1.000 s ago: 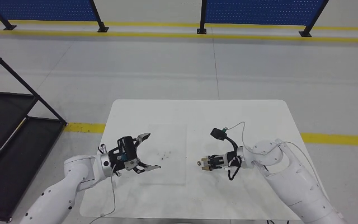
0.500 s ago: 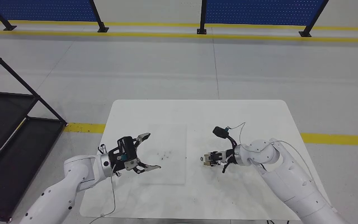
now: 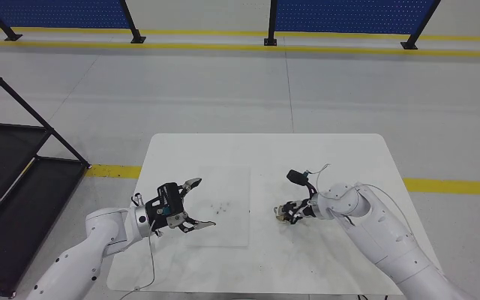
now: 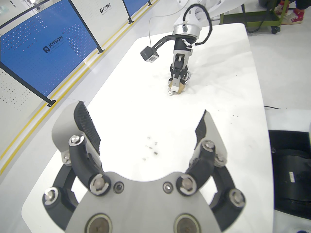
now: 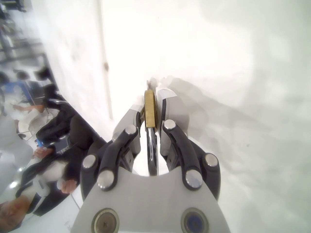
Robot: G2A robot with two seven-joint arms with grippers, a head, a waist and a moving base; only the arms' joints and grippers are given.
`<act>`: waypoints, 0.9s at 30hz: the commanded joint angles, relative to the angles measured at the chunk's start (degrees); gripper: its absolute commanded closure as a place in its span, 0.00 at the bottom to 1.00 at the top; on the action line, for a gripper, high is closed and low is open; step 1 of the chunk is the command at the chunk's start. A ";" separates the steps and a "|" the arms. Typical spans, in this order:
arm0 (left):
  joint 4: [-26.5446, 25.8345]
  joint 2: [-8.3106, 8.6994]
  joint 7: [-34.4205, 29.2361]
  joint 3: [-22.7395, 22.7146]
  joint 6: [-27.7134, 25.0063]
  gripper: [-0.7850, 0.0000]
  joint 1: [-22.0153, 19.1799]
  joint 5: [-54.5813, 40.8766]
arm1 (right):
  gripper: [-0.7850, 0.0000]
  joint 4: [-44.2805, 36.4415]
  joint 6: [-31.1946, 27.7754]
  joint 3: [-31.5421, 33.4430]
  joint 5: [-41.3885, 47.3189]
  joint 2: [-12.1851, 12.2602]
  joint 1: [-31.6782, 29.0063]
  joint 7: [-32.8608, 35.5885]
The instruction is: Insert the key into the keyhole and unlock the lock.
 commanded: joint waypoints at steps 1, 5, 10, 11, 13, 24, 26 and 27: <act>0.00 0.00 0.00 0.00 0.00 0.00 0.00 0.00 | 1.00 0.15 0.37 -0.13 -0.63 -0.03 0.10 -0.16; 0.00 0.00 0.00 0.00 0.00 0.00 0.00 0.00 | 1.00 0.01 0.48 0.41 -0.29 -0.02 -0.07 -0.82; 0.00 0.00 0.00 0.00 0.00 0.00 0.00 0.00 | 0.00 -0.96 0.79 1.22 -0.75 0.19 -0.75 -1.67; 0.00 0.00 0.00 0.00 0.00 0.00 0.00 0.00 | 0.00 -1.20 0.81 1.38 -0.92 0.25 -0.88 -1.83; 0.00 0.00 0.00 0.00 0.00 0.00 0.00 0.00 | 0.00 -1.74 0.88 1.82 -1.27 0.37 -1.17 -2.35; 0.00 0.00 0.00 0.00 0.00 0.00 0.00 0.00 | 0.00 -13.32 -1.24 8.67 -6.31 2.20 -7.35 -14.55; 0.00 0.00 0.00 0.00 0.00 0.00 0.00 0.00 | 0.00 -18.20 -2.61 11.30 -8.07 2.91 -10.16 -17.70; 0.00 0.00 0.00 0.00 0.00 0.00 0.00 0.00 | 0.00 -20.81 -3.31 12.62 -8.94 3.28 -11.65 -18.83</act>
